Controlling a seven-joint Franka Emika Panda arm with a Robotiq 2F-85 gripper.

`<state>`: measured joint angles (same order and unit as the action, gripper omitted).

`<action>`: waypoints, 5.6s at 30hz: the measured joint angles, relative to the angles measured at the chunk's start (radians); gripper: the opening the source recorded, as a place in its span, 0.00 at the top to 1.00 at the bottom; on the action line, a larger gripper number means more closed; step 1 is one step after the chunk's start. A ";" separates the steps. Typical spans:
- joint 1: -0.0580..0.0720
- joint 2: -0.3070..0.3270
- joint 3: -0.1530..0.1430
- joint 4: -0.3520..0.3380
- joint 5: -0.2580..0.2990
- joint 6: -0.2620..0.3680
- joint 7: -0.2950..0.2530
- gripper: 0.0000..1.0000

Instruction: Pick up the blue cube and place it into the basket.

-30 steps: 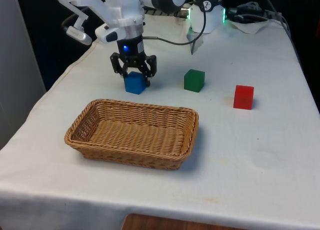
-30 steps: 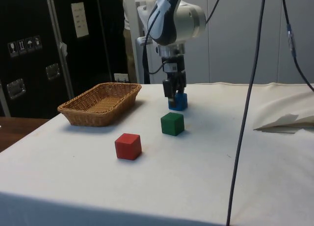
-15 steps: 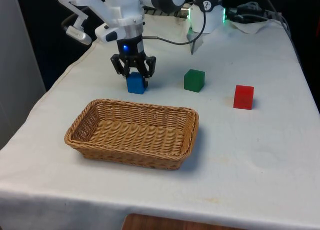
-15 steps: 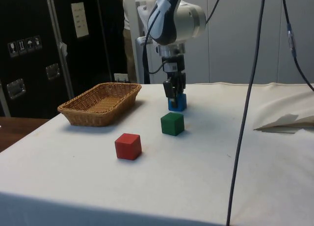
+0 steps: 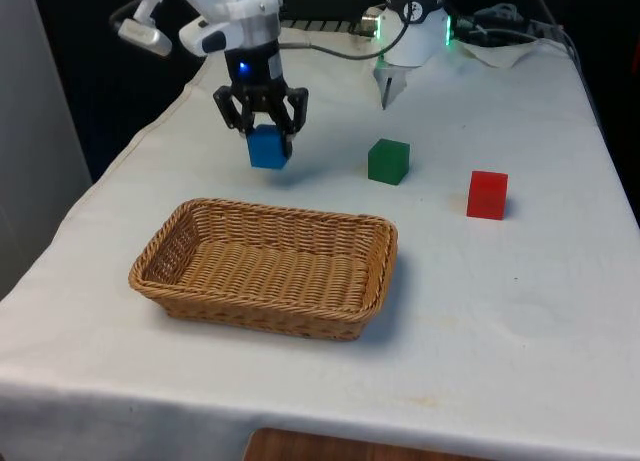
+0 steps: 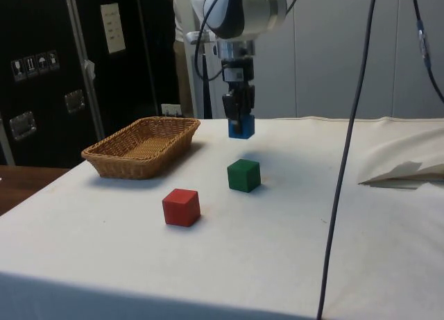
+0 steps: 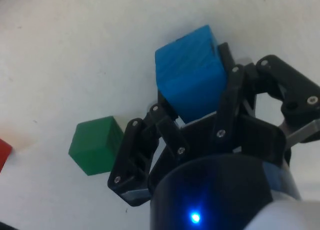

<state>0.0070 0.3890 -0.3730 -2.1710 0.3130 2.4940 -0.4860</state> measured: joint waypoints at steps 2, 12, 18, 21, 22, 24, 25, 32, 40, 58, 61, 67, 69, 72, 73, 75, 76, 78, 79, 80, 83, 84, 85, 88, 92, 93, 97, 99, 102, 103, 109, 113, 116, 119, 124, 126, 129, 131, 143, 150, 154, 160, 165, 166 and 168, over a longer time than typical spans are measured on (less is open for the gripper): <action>0.001 -0.006 -0.001 0.003 -0.003 -0.007 0.001 1.00; 0.001 -0.052 -0.007 0.025 -0.043 -0.067 0.018 1.00; 0.001 -0.077 -0.013 0.043 -0.071 -0.106 0.027 1.00; 0.001 -0.083 -0.014 0.049 -0.079 -0.120 0.030 1.00; 0.001 -0.086 -0.015 0.052 -0.083 -0.125 0.031 1.00; 0.001 -0.095 -0.016 0.058 -0.092 -0.140 0.033 1.00; 0.001 -0.098 -0.017 0.061 -0.096 -0.145 0.034 1.00; 0.001 -0.113 -0.018 0.071 -0.108 -0.170 0.040 1.00; 0.002 -0.111 -0.017 0.071 -0.108 -0.170 0.039 1.00; 0.004 0.020 0.000 0.272 -0.082 -0.229 0.036 1.00; 0.004 0.044 0.002 0.310 -0.079 -0.241 0.036 1.00; 0.004 0.088 0.005 0.377 -0.072 -0.260 0.036 1.00; 0.004 0.107 0.005 0.406 -0.069 -0.269 0.036 1.00; 0.004 0.146 0.005 0.465 -0.064 -0.288 0.036 1.00; 0.004 0.155 0.005 0.479 -0.063 -0.293 0.036 1.00; 0.004 0.164 0.005 0.494 -0.062 -0.296 0.036 1.00; 0.004 0.173 0.005 0.508 -0.061 -0.300 0.036 1.00; 0.004 0.191 0.005 0.536 -0.059 -0.309 0.036 1.00; 0.003 0.200 0.005 0.551 -0.058 -0.314 0.036 1.00; 0.003 0.218 0.005 0.578 -0.055 -0.320 0.036 1.00; 0.002 0.244 0.005 0.618 -0.049 -0.328 0.036 1.00; 0.002 0.252 0.005 0.631 -0.047 -0.332 0.036 1.00; 0.002 0.252 0.005 0.631 -0.047 -0.332 0.036 1.00; 0.002 0.284 0.005 0.682 -0.040 -0.344 0.036 1.00; 0.002 0.314 0.008 0.731 -0.034 -0.358 0.039 1.00; 0.002 0.321 0.009 0.742 -0.032 -0.359 0.040 1.00; 0.004 0.351 0.013 0.785 -0.026 -0.368 0.045 1.00; 0.004 0.359 0.014 0.795 -0.025 -0.370 0.046 1.00; 0.004 0.382 0.020 0.824 -0.024 -0.372 0.054 1.00; 0.004 0.382 0.020 0.824 -0.024 -0.372 0.054 1.00; 0.002 0.435 0.023 0.873 0.001 -0.372 0.056 1.00; 0.001 0.454 0.023 0.880 0.024 -0.367 0.049 1.00; 0.001 0.469 0.023 0.883 0.043 -0.360 0.044 1.00; 0.001 0.486 0.024 0.886 0.062 -0.349 0.038 1.00; 0.001 0.511 0.024 0.888 0.093 -0.329 0.029 1.00; 0.001 0.520 0.025 0.888 0.102 -0.321 0.027 1.00; 0.001 0.534 0.026 0.890 0.119 -0.309 0.023 1.00; 0.001 0.544 0.026 0.893 0.131 -0.304 0.021 1.00; -0.001 0.581 0.026 0.916 0.166 -0.295 0.019 0.97; 0.000 0.581 0.026 0.917 0.166 -0.295 0.019 0.35; 0.000 0.581 0.026 0.917 0.166 -0.295 0.018 0.00; 0.000 0.581 0.026 0.917 0.166 -0.295 0.018 0.00; 0.001 0.577 0.022 0.935 0.165 -0.307 0.022 0.00; 0.002 0.575 0.020 0.941 0.164 -0.318 0.025 0.00; 0.002 0.571 0.018 0.946 0.162 -0.327 0.029 0.00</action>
<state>0.0090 0.9600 -0.3550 -1.2250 0.4750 2.1670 -0.4570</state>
